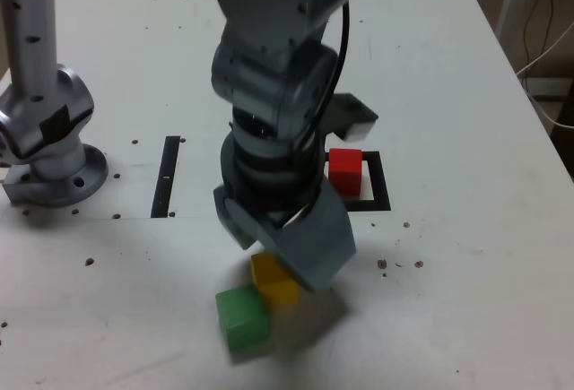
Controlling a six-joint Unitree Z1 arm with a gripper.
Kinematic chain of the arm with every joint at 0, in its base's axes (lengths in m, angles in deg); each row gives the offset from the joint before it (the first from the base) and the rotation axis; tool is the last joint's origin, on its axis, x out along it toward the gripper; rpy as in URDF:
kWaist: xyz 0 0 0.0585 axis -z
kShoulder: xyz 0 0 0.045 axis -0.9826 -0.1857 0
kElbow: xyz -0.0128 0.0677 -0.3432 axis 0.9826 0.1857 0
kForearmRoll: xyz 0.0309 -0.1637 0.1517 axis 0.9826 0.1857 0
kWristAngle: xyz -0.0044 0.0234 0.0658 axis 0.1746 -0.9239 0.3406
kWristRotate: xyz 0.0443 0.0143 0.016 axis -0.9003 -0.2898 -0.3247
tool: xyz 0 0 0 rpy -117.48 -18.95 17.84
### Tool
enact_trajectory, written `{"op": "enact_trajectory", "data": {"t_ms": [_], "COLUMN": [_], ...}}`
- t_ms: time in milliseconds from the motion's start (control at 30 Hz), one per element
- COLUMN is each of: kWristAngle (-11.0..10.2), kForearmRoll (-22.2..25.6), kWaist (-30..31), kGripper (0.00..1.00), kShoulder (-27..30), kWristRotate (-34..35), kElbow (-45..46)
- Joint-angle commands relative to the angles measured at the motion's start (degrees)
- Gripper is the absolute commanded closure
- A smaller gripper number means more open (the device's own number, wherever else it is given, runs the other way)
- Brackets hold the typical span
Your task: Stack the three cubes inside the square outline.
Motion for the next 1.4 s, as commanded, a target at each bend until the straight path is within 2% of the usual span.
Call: {"op": "enact_trajectory", "data": {"t_ms": [0,133,333,433,600,667,1100,1367], "kWristAngle": [0.08,0.33,0.43,0.15,-0.61,-0.77,-0.75,-0.91], "kForearmRoll": [-0.29,-0.38,-0.25,-0.34,-1.43,-1.88,-2.31,-0.79], "kWaist": [0.48,0.89,1.03,1.25,1.91,2.08,2.15,2.15], "kGripper": [0.03,0.08,0.22,0.34,0.59,0.66,0.68,0.68], "kShoulder": [-0.59,-1.29,-2.06,-2.14,-1.94,-1.86,-1.84,-0.92], "kWristRotate": [0.15,0.50,1.36,2.05,2.44,2.44,2.53,2.53], "kElbow": [-0.15,-0.14,-0.22,-0.30,-0.33,-0.32,-0.02,-0.58]}}
